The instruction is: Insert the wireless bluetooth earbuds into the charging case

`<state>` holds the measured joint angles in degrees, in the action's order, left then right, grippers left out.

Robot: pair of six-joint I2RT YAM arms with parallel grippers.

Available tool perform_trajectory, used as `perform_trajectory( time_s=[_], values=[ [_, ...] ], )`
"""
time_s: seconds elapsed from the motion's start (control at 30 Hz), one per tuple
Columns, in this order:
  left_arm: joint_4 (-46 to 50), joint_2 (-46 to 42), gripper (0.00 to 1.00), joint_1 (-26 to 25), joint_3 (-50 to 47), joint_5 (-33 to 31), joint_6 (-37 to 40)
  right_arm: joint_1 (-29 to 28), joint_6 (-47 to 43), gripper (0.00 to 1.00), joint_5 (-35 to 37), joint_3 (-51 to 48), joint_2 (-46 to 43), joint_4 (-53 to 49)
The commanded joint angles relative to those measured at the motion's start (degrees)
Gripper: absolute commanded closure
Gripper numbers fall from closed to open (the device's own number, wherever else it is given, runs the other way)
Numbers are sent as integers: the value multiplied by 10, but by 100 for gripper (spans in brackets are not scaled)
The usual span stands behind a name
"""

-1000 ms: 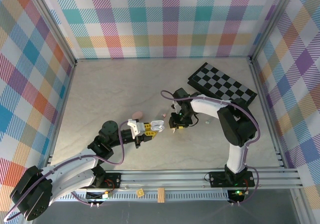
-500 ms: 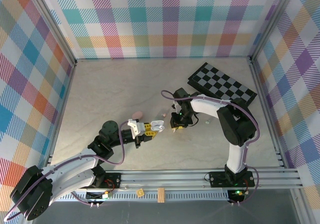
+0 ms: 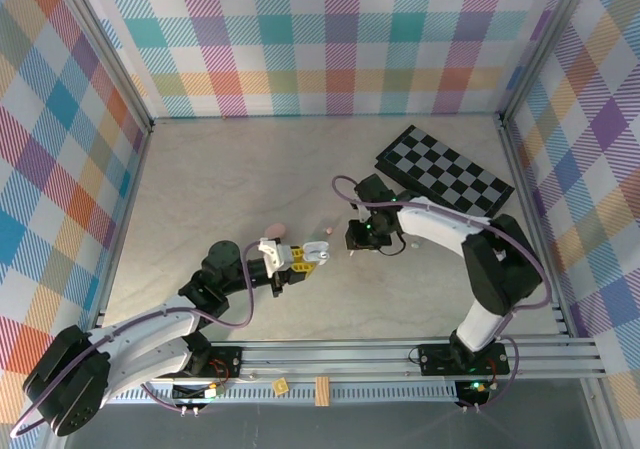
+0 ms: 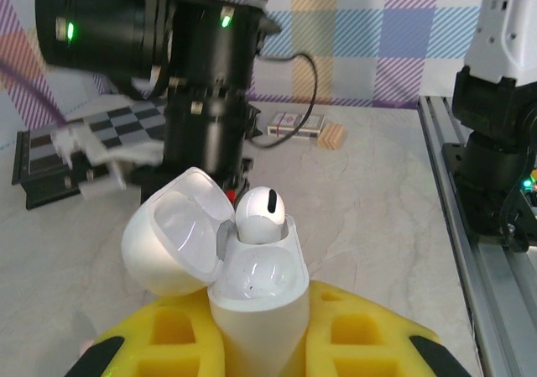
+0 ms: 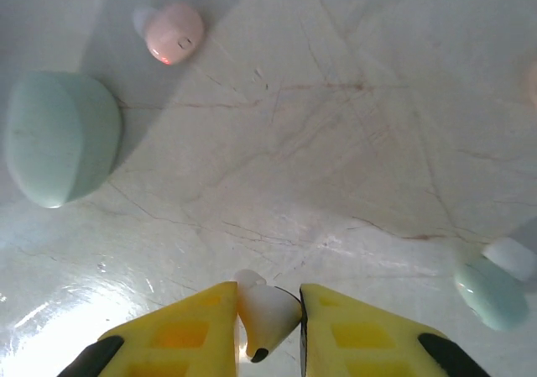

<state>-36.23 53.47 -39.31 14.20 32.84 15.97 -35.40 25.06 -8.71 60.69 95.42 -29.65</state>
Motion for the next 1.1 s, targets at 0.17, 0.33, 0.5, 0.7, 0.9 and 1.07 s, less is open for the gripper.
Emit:
perform_trajectory(
  time_s=[0.17,0.33,0.5,0.7,0.9,1.07],
  values=[
    [-42,44,99,-9,33,-33,3,-4,12,79,79,-68,-103,90],
    [-55,80,100,-17,45,-85,-1,-4,-7,79,106,-101,-188,129],
    [-100,131,100,-24,55,-137,-9,-10,-32,78,116,-112,-247,148],
    [-128,187,100,-31,82,-134,-24,-39,-61,78,127,-112,-305,173],
    [-130,211,100,-35,102,-109,-34,-67,-97,77,111,-113,-329,206],
    [-131,213,100,-39,110,-102,-40,-81,-116,77,83,-113,-322,233]
  ],
)
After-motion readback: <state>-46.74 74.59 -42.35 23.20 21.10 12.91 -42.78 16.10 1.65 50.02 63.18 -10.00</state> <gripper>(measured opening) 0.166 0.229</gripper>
